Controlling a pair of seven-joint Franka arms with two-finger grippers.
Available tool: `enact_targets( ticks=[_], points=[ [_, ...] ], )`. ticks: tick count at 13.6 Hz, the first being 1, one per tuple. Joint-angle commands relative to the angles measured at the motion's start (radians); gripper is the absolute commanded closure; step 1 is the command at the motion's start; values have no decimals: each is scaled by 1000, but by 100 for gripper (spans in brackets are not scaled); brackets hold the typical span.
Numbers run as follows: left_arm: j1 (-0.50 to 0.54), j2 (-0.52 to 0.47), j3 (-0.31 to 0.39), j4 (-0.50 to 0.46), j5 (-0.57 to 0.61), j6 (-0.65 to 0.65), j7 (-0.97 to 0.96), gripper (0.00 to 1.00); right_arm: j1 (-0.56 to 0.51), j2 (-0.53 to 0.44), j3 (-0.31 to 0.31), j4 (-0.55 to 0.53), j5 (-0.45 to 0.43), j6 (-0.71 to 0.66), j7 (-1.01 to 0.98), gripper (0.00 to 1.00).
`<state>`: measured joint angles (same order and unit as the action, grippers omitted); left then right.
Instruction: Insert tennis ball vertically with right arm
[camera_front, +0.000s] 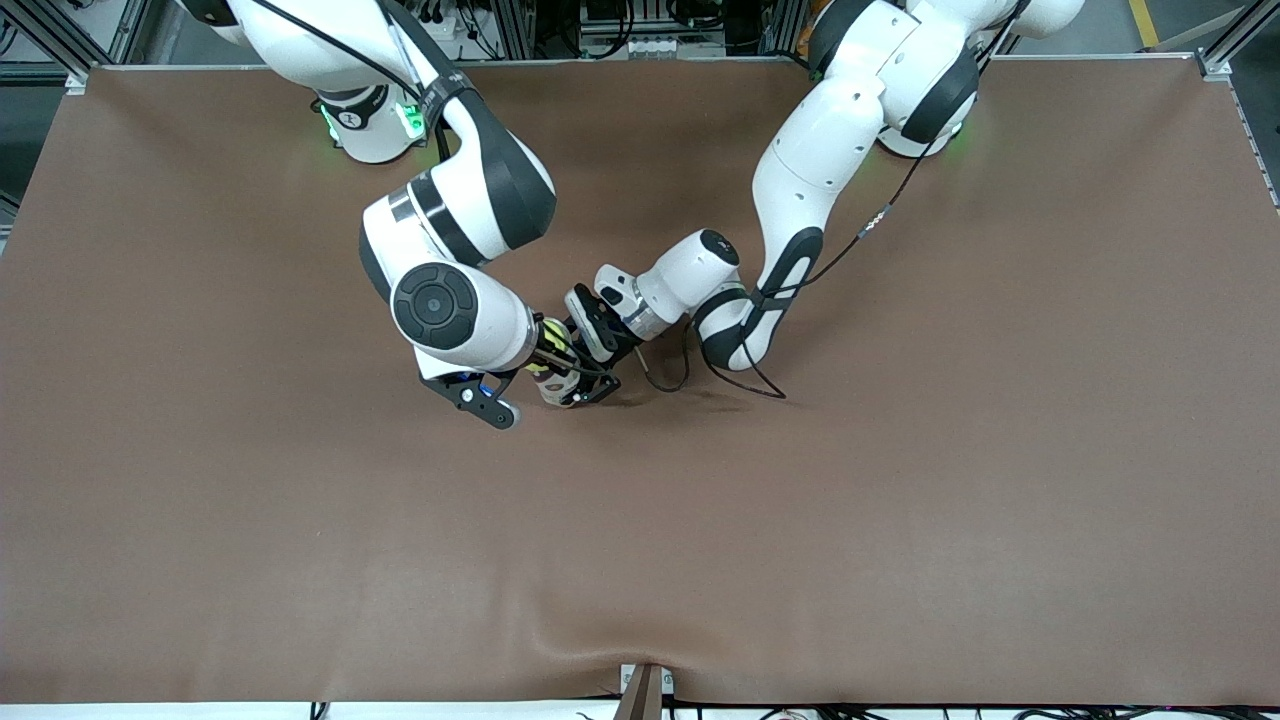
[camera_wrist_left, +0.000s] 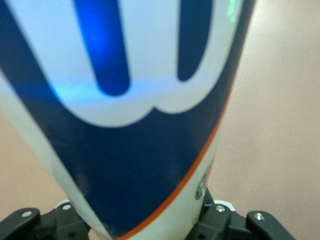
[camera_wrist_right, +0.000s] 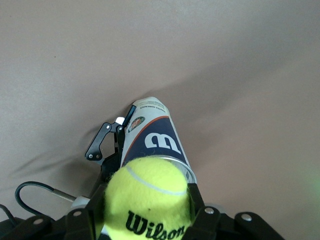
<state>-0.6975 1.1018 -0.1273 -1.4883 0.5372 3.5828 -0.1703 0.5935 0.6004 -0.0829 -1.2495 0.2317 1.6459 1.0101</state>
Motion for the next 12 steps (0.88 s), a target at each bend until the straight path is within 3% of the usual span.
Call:
enact_targets(
  ticks=[1, 5, 6, 7, 12],
  points=[
    [15, -8, 6, -38, 32, -29, -8, 22, 2, -5, -6, -5, 8, -1, 4, 60],
    [15, -8, 6, -38, 32, -29, -6, 22, 2, -7, -4, -8, 12, -55, -28, 56],
    [13, -7, 6, -38, 32, -29, -6, 22, 3, -7, -4, -8, 12, -61, -30, 35],
    [15, -8, 6, -37, 32, -29, -6, 22, 8, -7, -6, -8, 12, -61, -22, 0],
    [15, -7, 6, -38, 32, -29, -6, 22, 3, -8, -6, -8, 12, -58, -22, 0]
  ],
)
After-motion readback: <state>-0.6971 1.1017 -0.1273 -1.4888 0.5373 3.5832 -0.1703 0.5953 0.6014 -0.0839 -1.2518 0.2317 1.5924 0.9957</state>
